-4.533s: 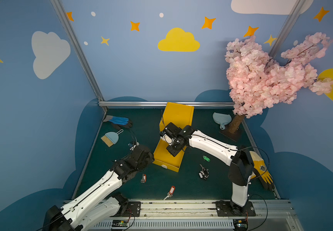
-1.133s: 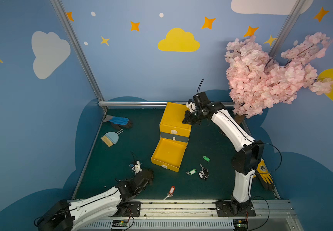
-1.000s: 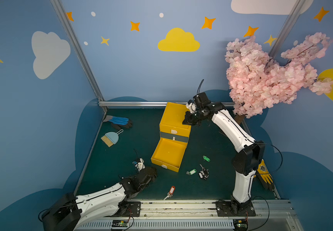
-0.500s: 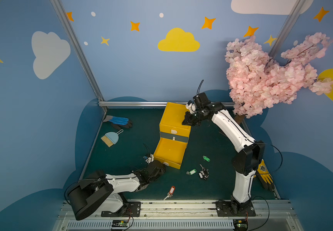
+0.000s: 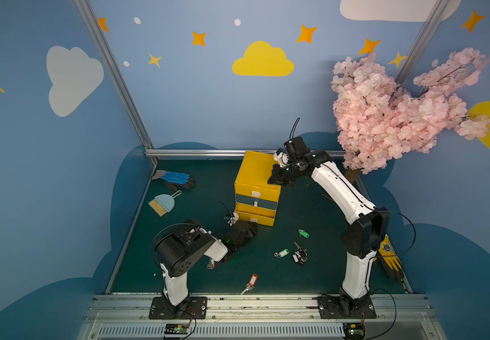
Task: Take the keys out of the drawer
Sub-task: Close the drawer in the storage box.
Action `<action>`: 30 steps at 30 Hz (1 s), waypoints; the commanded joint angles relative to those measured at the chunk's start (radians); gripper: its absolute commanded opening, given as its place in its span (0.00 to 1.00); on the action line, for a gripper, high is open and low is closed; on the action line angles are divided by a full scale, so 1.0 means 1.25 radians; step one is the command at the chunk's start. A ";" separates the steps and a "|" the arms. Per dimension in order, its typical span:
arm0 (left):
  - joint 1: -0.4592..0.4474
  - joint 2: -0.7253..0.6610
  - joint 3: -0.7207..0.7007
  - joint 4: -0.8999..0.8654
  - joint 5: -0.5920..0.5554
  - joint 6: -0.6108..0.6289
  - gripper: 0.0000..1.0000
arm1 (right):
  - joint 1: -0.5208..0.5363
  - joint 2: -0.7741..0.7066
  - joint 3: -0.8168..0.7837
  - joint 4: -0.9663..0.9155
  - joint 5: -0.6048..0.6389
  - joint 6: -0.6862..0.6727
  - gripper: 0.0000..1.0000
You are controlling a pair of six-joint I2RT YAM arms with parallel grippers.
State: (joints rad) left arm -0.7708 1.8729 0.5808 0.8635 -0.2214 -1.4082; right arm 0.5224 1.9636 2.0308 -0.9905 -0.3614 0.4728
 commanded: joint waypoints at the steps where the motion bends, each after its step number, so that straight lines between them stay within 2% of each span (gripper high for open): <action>1: 0.008 0.046 0.031 0.003 -0.027 -0.049 0.32 | 0.002 0.017 -0.043 -0.093 0.035 -0.003 0.06; 4: 0.015 0.091 0.066 0.038 -0.012 -0.068 0.32 | -0.001 0.017 -0.052 -0.097 0.036 -0.011 0.06; 7: 0.016 0.125 0.063 0.096 -0.042 -0.117 0.32 | -0.004 0.018 -0.057 -0.099 0.030 -0.013 0.06; 10: 0.019 0.128 0.054 0.108 -0.064 -0.126 0.32 | -0.007 0.023 -0.055 -0.099 0.025 -0.017 0.06; 21: 0.031 0.167 0.092 0.120 -0.009 -0.176 0.34 | -0.012 0.026 -0.056 -0.105 0.013 -0.022 0.06; 26: 0.036 0.119 0.057 0.087 -0.022 -0.178 0.34 | -0.011 0.015 -0.056 -0.106 0.016 -0.020 0.06; 30: 0.037 0.032 0.001 0.062 -0.042 -0.138 0.36 | -0.014 0.021 0.004 -0.112 -0.007 -0.009 0.07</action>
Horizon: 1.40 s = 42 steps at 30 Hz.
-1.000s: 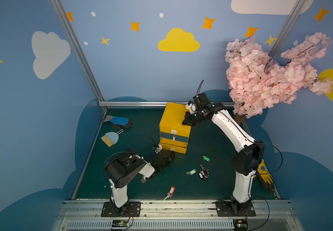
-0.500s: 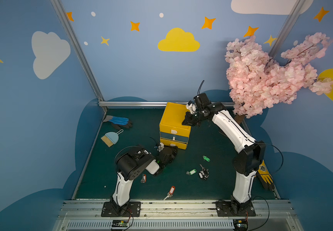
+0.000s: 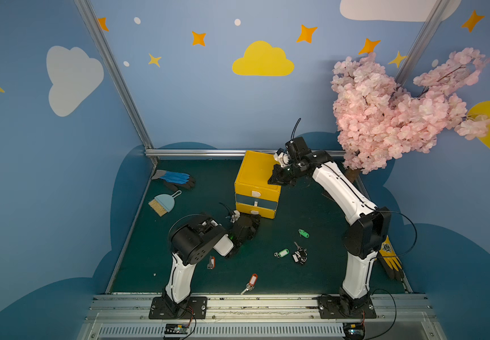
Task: Take the keys out of the drawer
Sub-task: Close the drawer in the storage box, then reset both arms
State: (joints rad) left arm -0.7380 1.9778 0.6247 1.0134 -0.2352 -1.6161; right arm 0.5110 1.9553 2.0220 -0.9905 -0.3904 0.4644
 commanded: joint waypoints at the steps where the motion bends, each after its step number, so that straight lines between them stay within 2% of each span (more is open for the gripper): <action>1: 0.011 -0.084 -0.046 -0.079 -0.033 0.046 0.37 | -0.005 0.033 0.041 -0.118 0.011 0.000 0.08; 5: 0.014 -0.230 -0.068 -0.205 -0.035 0.172 0.39 | -0.006 0.051 0.172 -0.147 0.013 -0.005 0.11; 9: 0.014 -0.416 -0.028 -0.429 -0.048 0.390 0.40 | -0.010 0.042 0.269 -0.148 0.025 -0.010 0.14; 12: 0.021 -0.547 0.019 -0.613 -0.099 0.580 0.43 | -0.016 0.002 0.286 -0.140 0.044 -0.016 0.15; 15: 0.080 -0.675 -0.001 -0.717 -0.127 0.706 0.45 | -0.037 -0.068 0.251 -0.139 0.050 -0.006 0.17; 18: 0.169 -0.828 -0.060 -0.789 -0.178 0.799 0.47 | -0.067 -0.192 0.111 -0.102 0.088 -0.026 0.20; 20: 0.232 -0.925 -0.101 -0.813 -0.216 0.865 0.55 | -0.091 -0.298 -0.036 -0.041 0.131 -0.062 0.22; 22: 0.309 -1.010 -0.146 -0.843 -0.244 0.897 0.63 | -0.117 -0.428 -0.239 0.065 0.208 -0.082 0.25; 24: 0.393 -1.070 -0.190 -0.839 -0.198 0.937 0.65 | -0.160 -0.542 -0.419 0.159 0.243 -0.087 0.28; 25: 0.437 -1.086 -0.212 -0.838 -0.161 0.948 0.65 | -0.184 -0.604 -0.506 0.199 0.274 -0.093 0.34; 28: 0.541 -1.077 -0.247 -0.847 -0.080 0.950 0.66 | -0.240 -0.736 -0.751 0.317 0.350 -0.146 0.50; 30: 0.583 -1.045 -0.255 -0.817 -0.048 0.936 0.66 | -0.269 -0.793 -0.915 0.420 0.383 -0.188 0.62; 31: 0.594 -1.027 -0.259 -0.789 -0.038 0.935 0.66 | -0.282 -0.808 -0.983 0.470 0.399 -0.202 0.65; 34: 0.603 -0.946 -0.274 -0.625 -0.010 0.982 0.66 | -0.329 -0.823 -1.187 0.656 0.426 -0.223 0.65; 37: 0.604 -0.820 -0.250 -0.524 0.009 1.117 0.66 | -0.356 -0.800 -1.313 0.844 0.438 -0.256 0.65; 40: 0.605 -0.696 -0.225 -0.488 0.019 1.178 0.66 | -0.375 -0.761 -1.374 0.992 0.452 -0.290 0.66; 42: 0.605 -0.621 -0.237 -0.398 0.064 1.173 0.66 | -0.394 -0.730 -1.371 1.044 0.438 -0.313 0.67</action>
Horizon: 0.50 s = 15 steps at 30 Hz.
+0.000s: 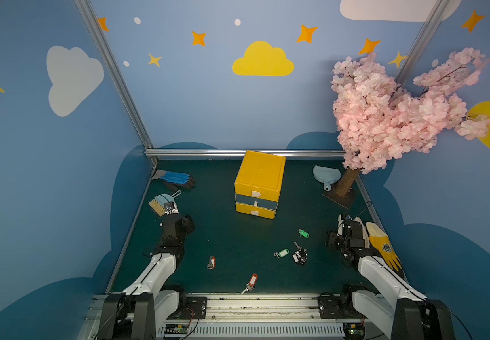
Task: Take the keys out of the drawer
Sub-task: Reset both arms
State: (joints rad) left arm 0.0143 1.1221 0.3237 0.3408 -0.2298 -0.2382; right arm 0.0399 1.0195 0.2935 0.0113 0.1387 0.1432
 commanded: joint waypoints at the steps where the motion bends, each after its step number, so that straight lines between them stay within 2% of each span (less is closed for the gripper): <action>1: 0.005 0.086 0.011 0.157 0.082 0.072 0.66 | -0.023 0.032 0.014 0.269 0.004 -0.068 0.67; 4: 0.011 0.154 0.032 0.239 0.149 0.065 0.66 | -0.031 0.087 0.007 0.384 -0.027 -0.111 0.68; 7: 0.024 0.218 0.099 0.190 0.233 0.127 0.66 | -0.035 0.158 0.014 0.489 -0.093 -0.138 0.69; 9: 0.023 0.239 0.098 0.235 0.288 0.181 0.66 | -0.035 0.219 0.033 0.548 -0.170 -0.138 0.69; 13: 0.025 0.300 0.047 0.388 0.295 0.199 0.66 | -0.032 0.347 0.055 0.673 -0.355 -0.180 0.69; 15: 0.031 0.355 0.035 0.467 0.298 0.190 0.67 | -0.036 0.417 0.042 0.766 -0.334 -0.168 0.69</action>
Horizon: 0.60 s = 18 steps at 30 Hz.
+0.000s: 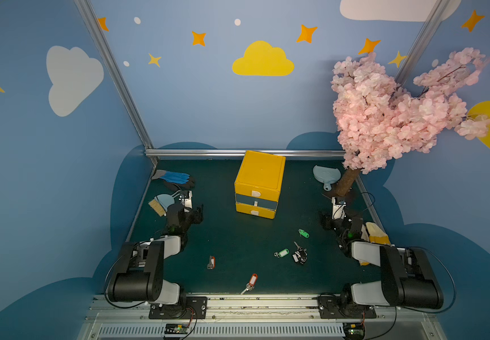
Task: Take the keys out of the drawer
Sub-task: Reset both arms
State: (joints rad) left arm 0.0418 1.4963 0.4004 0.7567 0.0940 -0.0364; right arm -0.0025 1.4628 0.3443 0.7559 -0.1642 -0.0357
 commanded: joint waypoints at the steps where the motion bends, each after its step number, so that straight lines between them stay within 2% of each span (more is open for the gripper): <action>1: 0.017 0.063 -0.025 0.144 0.049 0.023 0.68 | -0.005 0.089 -0.007 0.228 -0.092 -0.015 0.69; 3: 0.018 0.052 -0.026 0.125 0.046 0.019 0.69 | -0.005 0.054 0.010 0.133 -0.095 -0.028 0.74; 4: 0.019 0.054 -0.026 0.128 0.031 0.013 0.71 | -0.005 0.050 0.017 0.114 -0.083 -0.026 0.81; 5: 0.018 0.056 -0.025 0.131 -0.004 0.000 0.81 | -0.002 0.059 0.026 0.110 -0.037 -0.009 0.94; 6: 0.019 0.054 -0.027 0.133 -0.013 -0.003 1.00 | -0.004 0.074 0.030 0.127 0.027 0.022 0.94; 18: 0.005 0.057 -0.021 0.126 -0.031 0.010 1.00 | 0.000 0.075 0.019 0.148 0.041 0.024 0.94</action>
State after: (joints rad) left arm 0.0502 1.5719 0.3641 0.8928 0.0677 -0.0311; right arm -0.0048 1.5497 0.3611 0.9020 -0.1303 -0.0151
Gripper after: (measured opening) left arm 0.999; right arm 0.940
